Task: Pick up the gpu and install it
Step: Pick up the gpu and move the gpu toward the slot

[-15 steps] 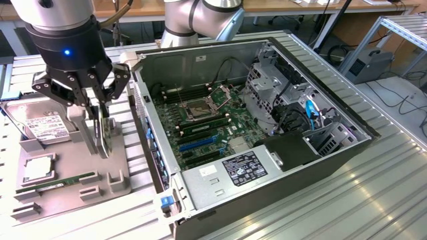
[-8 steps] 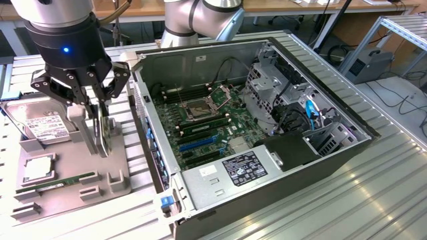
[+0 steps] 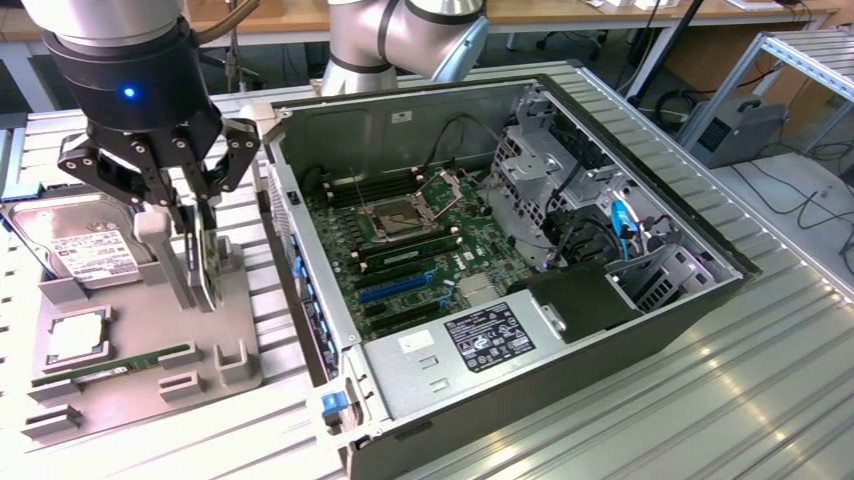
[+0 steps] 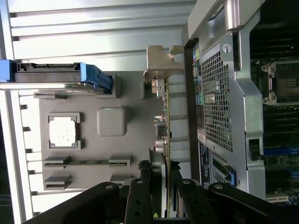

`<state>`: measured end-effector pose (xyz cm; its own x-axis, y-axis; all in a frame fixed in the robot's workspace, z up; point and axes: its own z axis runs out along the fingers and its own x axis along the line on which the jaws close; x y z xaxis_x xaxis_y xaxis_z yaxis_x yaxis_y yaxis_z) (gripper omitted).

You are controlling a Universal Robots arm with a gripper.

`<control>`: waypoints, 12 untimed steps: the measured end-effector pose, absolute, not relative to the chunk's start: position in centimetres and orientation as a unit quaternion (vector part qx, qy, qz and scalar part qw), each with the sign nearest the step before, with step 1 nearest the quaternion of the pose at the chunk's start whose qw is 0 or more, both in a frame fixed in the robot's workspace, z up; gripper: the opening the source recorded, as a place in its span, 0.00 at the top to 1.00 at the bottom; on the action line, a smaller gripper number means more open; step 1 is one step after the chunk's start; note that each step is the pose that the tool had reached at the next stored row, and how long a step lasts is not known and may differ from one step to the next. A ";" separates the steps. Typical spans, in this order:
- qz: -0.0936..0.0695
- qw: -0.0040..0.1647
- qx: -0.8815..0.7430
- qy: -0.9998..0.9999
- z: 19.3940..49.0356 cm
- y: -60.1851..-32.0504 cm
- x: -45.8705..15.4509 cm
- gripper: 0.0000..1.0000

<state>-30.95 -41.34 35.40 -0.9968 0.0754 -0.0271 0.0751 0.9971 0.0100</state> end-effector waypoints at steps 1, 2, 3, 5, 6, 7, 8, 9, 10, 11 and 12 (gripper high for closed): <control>0.004 0.014 0.038 0.999 35.4 -41.3 -30.9 0.73; 0.005 0.014 0.038 0.999 35.5 -41.3 -30.9 0.73; 0.004 0.014 0.038 0.999 35.5 -41.3 -31.0 0.73; 0.005 0.014 0.038 0.999 35.6 -41.3 -30.9 0.73; 0.004 0.014 0.038 0.999 35.7 -41.3 -30.9 0.73; 0.005 0.014 0.038 0.999 35.7 -41.3 -30.9 0.73; 0.005 0.014 0.038 0.999 35.8 -41.3 -30.9 0.73; 0.005 0.014 0.038 0.999 35.8 -41.3 -30.9 0.73; 0.005 0.014 0.038 0.999 35.9 -41.3 -30.9 0.73; 0.005 0.014 0.038 0.999 36.0 -41.3 -30.9 0.73; 0.005 0.014 0.038 0.999 36.0 -41.3 -30.9 0.73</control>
